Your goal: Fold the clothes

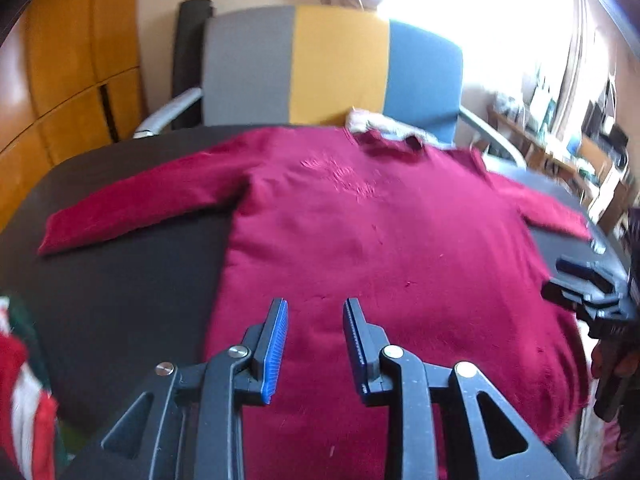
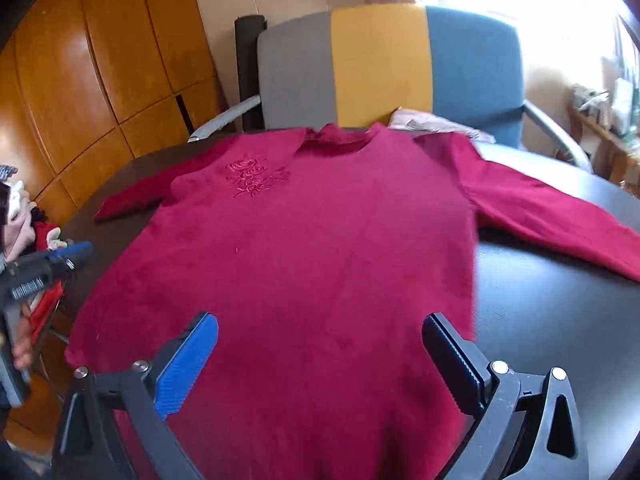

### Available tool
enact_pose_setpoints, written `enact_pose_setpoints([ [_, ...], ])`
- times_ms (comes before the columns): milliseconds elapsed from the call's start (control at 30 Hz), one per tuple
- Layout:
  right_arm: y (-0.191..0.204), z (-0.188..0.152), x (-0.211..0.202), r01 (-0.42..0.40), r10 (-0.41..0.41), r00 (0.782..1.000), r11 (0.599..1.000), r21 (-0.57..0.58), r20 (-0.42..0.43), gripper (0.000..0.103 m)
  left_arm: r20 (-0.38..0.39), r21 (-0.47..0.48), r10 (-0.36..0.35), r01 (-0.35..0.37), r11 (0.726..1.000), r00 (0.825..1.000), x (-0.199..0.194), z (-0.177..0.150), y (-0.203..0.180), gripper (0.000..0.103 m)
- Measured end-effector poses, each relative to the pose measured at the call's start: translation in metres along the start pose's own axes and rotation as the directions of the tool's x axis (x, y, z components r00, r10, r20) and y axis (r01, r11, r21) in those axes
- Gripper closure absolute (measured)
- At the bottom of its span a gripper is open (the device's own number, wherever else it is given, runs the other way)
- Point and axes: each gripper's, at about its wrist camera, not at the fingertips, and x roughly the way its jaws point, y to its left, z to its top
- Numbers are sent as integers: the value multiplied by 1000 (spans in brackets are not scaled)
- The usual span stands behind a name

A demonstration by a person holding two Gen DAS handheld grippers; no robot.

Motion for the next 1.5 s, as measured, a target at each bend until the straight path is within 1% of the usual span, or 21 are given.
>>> enact_pose_setpoints([
  [100,-7,6,25,7,-6,1000,999,45,-5,0,-50,30,8,-7,1000,999,29,1,-7,75],
  [167,-15,8,42,8,-7,1000,998,68,-25,0,-91,44,14,-10,999,996,47,-6,-7,75],
  [200,-14,7,45,14,-13,999,999,50,-36,0,-108,46,14,-9,999,994,53,-10,-7,74],
  [267,-11,5,50,26,-25,998,1000,11,-56,1,-58,34,7,-5,999,998,49,-21,-6,72],
  [300,-10,4,53,32,-32,997,999,-8,-66,6,-47,13,2,-2,1000,999,46,-25,-4,71],
  [367,-5,1,57,44,-49,994,997,-58,-93,8,-30,-30,-8,7,1000,1000,40,-34,0,71],
  [400,-2,-1,56,41,-50,993,995,-86,-103,8,-29,-37,-6,5,999,1000,36,-38,1,71],
  [467,-1,-5,52,4,-18,992,994,-112,-122,8,-27,-52,-3,1,999,1000,30,-47,2,71],
  [567,-6,-16,43,-6,-7,994,993,-120,-108,8,-30,-60,6,-8,998,1000,23,-49,0,68],
  [633,-5,-24,37,10,-21,996,990,-138,-83,9,-32,-63,15,-17,998,999,20,-47,-2,68],
  [800,-11,-22,37,13,-22,998,989,-145,-60,10,-38,-71,38,-41,997,999,13,-42,-7,68],
  [833,-12,-21,38,13,-21,998,989,-145,-57,9,-39,-72,43,-46,996,998,12,-41,-8,71],
  [867,-12,-22,38,8,-16,998,990,-142,-56,8,-40,-74,48,-50,996,998,11,-40,-9,72],
  [900,-12,-22,38,4,-12,998,990,-140,-56,5,-39,-75,52,-55,996,998,9,-38,-10,72],
  [1000,-10,-19,42,5,-16,997,989,-145,-69,2,50,-58,54,-51,997,997,1,-8,-18,72],
  [1033,-9,-18,43,6,-17,997,990,-143,-81,0,65,-48,55,-52,997,996,3,3,-21,72],
  [1133,-9,-11,47,9,-26,992,990,-139,-124,0,82,-27,59,-57,998,995,17,37,-29,72],
  [1200,-9,-5,48,7,-25,989,992,-125,-147,0,63,0,71,-71,997,996,35,60,-34,72],
  [1300,-13,19,38,26,-35,996,993,-115,-79,0,53,34,81,-83,996,995,58,79,-37,72],
  [1400,-21,56,40,51,-52,999,995,-87,-7,0,24,44,125,-126,991,992,88,86,-33,72],
  [1500,-28,88,69,109,-108,994,992,-61,9,0,-19,-5,167,-167,986,986,112,81,-18,72],
])
